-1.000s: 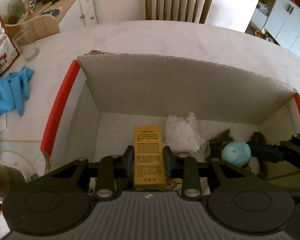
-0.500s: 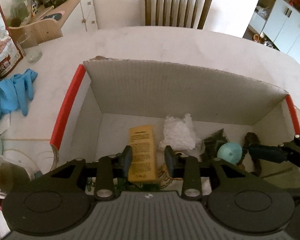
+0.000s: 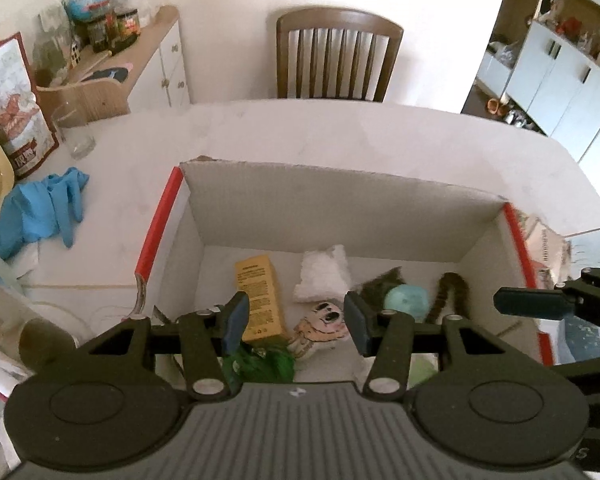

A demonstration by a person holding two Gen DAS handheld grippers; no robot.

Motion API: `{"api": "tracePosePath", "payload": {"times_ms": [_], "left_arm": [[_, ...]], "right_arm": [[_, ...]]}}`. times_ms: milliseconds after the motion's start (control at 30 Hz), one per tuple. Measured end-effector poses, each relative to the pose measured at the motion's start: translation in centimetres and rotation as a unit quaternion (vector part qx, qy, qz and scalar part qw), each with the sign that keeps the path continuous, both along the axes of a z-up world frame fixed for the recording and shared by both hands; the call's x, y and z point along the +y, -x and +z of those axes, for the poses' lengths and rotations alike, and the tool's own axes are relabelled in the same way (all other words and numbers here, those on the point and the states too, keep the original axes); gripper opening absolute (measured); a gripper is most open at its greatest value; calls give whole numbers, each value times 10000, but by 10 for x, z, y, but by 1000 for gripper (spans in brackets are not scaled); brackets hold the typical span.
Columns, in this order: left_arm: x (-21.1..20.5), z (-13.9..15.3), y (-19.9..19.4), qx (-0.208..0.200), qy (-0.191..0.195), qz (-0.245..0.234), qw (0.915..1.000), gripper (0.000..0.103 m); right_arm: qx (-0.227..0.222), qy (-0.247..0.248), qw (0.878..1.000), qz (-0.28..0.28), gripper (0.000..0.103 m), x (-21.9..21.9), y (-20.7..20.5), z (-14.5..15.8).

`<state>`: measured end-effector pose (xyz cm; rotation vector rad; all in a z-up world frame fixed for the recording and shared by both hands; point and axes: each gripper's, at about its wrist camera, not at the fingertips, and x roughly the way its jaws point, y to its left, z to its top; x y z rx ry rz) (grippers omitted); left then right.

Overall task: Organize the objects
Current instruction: 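Open left tool releasing yellow box while right tool releases teal soap in box, then move both tools back toward silver foil pouch on the table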

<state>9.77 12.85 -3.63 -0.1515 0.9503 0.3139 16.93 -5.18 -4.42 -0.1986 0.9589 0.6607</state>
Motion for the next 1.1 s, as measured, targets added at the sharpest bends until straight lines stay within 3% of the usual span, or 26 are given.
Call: {"api": "tracePosePath", "payload": {"times_ms": [433, 933, 1000, 1100], "left_arm": [[-46, 40, 42, -573, -250, -268, 9977, 56], [-96, 59, 71, -835, -309, -314, 9955, 57], [-105, 61, 73, -869, -376, -305, 9950, 77], [-118, 64, 76, -968, -462, -314, 9937, 80]], "right_arm": [[-287, -757, 9967, -96, 63, -50, 36, 43], [-646, -1315, 9890, -212, 84, -113, 75, 66], [-704, -1336, 9883, -195, 86, -120, 79, 67], [-772, -1377, 9873, -178, 87, -131, 83, 69]]}}
